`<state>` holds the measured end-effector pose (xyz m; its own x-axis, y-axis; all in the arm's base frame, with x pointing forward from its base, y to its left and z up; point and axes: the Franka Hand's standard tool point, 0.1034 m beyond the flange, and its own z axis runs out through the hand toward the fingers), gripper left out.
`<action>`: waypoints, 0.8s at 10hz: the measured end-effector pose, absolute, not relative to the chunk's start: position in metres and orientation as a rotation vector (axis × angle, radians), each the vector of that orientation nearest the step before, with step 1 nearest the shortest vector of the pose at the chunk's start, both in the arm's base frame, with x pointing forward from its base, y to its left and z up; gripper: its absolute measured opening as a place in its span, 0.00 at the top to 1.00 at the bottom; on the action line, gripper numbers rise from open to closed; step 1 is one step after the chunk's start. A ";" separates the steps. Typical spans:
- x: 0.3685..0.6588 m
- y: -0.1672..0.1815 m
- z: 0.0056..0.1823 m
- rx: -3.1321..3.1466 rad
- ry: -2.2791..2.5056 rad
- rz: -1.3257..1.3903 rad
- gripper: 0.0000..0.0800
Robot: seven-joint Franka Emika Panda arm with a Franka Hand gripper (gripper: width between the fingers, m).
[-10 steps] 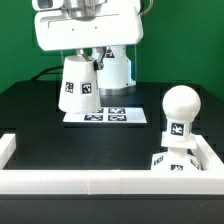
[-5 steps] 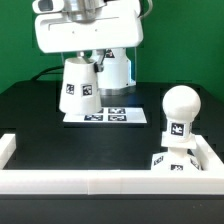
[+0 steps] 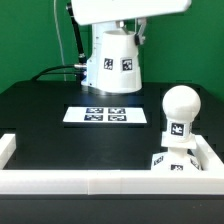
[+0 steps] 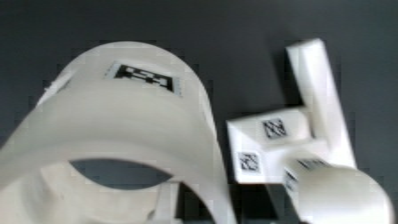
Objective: Assemble lamp
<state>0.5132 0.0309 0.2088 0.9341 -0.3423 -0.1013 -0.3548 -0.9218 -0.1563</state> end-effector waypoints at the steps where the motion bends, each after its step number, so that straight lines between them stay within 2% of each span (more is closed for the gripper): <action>1: 0.509 0.027 0.204 -2.922 0.530 0.117 0.94; 4: 0.508 0.027 0.202 -2.922 0.533 0.121 0.94; 5: 0.513 0.033 0.207 -2.923 0.511 0.117 0.94; 7: 0.553 0.057 0.228 -2.925 0.449 0.059 0.94; 8: 0.564 0.064 0.231 -2.921 0.478 0.044 0.94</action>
Offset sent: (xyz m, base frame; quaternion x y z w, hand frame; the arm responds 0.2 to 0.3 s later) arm 0.0000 0.0000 0.0000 0.0000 0.0000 0.0000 1.0000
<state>0.5644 0.0638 0.2312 0.9479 -0.3134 -0.0579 -0.3187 -0.9319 -0.1729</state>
